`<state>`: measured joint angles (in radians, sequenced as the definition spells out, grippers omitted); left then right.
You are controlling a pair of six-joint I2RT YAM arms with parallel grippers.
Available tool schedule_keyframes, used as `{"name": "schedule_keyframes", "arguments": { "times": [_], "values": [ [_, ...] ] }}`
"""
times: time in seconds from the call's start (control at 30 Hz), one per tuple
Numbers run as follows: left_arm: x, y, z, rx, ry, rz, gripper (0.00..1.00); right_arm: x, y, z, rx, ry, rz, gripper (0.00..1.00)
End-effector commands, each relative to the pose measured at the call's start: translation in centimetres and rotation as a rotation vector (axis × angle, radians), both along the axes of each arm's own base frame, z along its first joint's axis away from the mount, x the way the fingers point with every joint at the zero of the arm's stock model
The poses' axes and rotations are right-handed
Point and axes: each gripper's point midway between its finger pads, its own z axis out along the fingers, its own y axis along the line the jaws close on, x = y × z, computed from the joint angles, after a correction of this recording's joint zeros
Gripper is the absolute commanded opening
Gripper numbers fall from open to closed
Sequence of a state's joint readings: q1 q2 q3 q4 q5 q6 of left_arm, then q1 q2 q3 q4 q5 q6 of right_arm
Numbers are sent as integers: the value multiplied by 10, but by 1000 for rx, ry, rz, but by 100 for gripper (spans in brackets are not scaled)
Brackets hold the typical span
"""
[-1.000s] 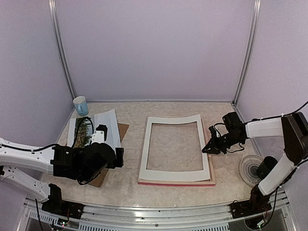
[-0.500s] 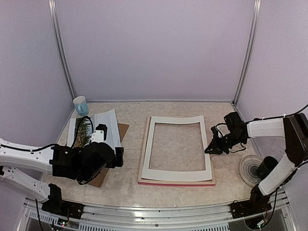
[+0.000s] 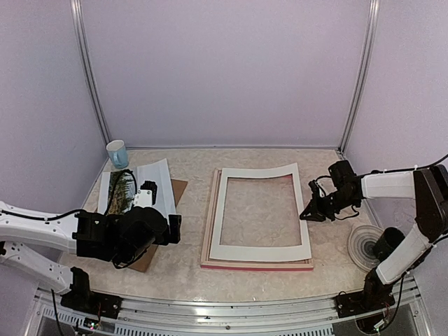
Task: Put the photo into the frame
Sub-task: Place the mat board on the glass panel.
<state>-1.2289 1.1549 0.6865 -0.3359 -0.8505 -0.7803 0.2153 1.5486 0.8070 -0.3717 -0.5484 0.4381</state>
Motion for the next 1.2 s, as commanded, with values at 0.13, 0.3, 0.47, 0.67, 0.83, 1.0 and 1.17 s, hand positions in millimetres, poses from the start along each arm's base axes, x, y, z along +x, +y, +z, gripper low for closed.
{"name": "schedule_keyframes", "arguments": {
  "times": [0.13,0.3,0.47,0.67,0.83,1.0,1.17],
  "values": [
    [3,-1,0,-4,-5,2,99,6,11,16,88,-28,39,0],
    [3,-2,-3,-1,-1,1,99,4,14,19,111,-21,53,0],
    [2,0,-4,-5,2,1,99,3,12,18,99,-20,50,0],
    [1,1,-5,-4,2,1,99,1,10,13,85,-7,41,0],
    [2,1,-6,-6,2,1,99,0,10,7,80,3,37,0],
    [2,-1,-8,-5,6,-1,99,0,9,8,58,2,32,10],
    [2,-1,-8,-9,9,1,99,1,4,11,27,-8,21,19]
  ]
}}
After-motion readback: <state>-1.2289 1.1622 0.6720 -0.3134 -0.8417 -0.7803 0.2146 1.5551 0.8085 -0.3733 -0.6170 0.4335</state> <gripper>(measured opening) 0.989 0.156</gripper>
